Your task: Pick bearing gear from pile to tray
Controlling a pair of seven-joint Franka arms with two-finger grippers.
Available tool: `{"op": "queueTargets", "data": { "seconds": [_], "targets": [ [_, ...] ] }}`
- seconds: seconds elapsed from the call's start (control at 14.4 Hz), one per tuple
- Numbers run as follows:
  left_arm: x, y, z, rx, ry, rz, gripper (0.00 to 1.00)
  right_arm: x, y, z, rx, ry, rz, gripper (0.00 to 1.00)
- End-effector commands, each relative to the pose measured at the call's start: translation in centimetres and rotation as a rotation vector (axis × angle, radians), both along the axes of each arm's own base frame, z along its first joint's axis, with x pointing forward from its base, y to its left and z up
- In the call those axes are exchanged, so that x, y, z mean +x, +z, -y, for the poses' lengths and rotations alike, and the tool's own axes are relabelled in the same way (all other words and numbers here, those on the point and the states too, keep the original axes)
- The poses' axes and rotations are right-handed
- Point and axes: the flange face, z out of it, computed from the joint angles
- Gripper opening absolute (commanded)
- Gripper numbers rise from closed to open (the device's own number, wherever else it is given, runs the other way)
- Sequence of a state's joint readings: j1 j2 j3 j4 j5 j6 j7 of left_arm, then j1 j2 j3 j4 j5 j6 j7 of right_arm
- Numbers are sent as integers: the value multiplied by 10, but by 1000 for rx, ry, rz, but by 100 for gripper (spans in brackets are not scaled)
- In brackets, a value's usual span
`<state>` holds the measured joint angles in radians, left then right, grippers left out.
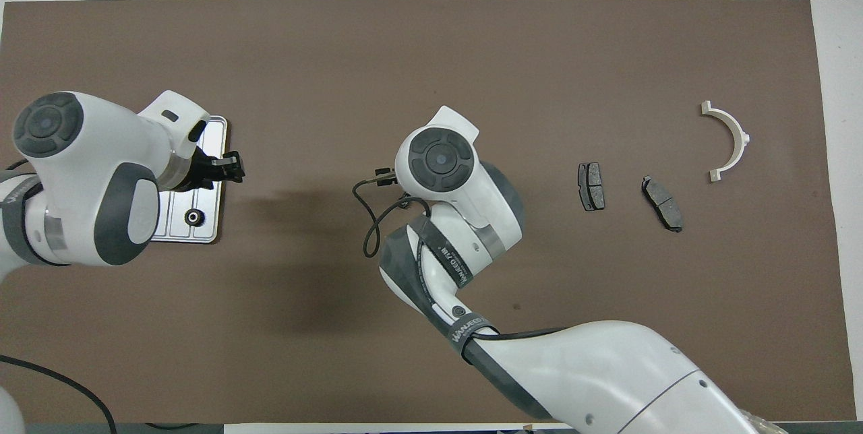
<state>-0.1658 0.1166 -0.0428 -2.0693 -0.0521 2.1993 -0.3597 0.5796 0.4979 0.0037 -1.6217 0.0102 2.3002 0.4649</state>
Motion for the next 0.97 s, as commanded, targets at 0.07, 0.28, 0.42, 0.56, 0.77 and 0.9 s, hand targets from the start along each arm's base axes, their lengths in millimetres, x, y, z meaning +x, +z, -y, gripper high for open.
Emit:
{"op": "queueTargets", "data": {
  "seconds": [0.07, 0.28, 0.42, 0.56, 0.77, 0.9],
  "targets": [
    [-7, 8, 65, -7, 109, 26, 54, 31, 97, 94, -32, 5, 34, 92],
    [-6, 22, 126, -68, 177, 42, 54, 46, 164, 181, -70, 50, 37, 100],
    [1, 17, 176, -75, 187, 29, 53, 40, 202, 234, -84, 36, 35, 100],
    [0, -6, 231, -46, 215, -11, 53, 24, 236, 278, -124, 49, -1, 100],
    [-6, -31, 272, -19, 185, -16, 53, -5, 275, 355, -135, -4, -96, 100],
    [-13, -45, 271, 27, 154, -12, 52, -24, 282, 416, -138, -50, -149, 100]
  ]
}}
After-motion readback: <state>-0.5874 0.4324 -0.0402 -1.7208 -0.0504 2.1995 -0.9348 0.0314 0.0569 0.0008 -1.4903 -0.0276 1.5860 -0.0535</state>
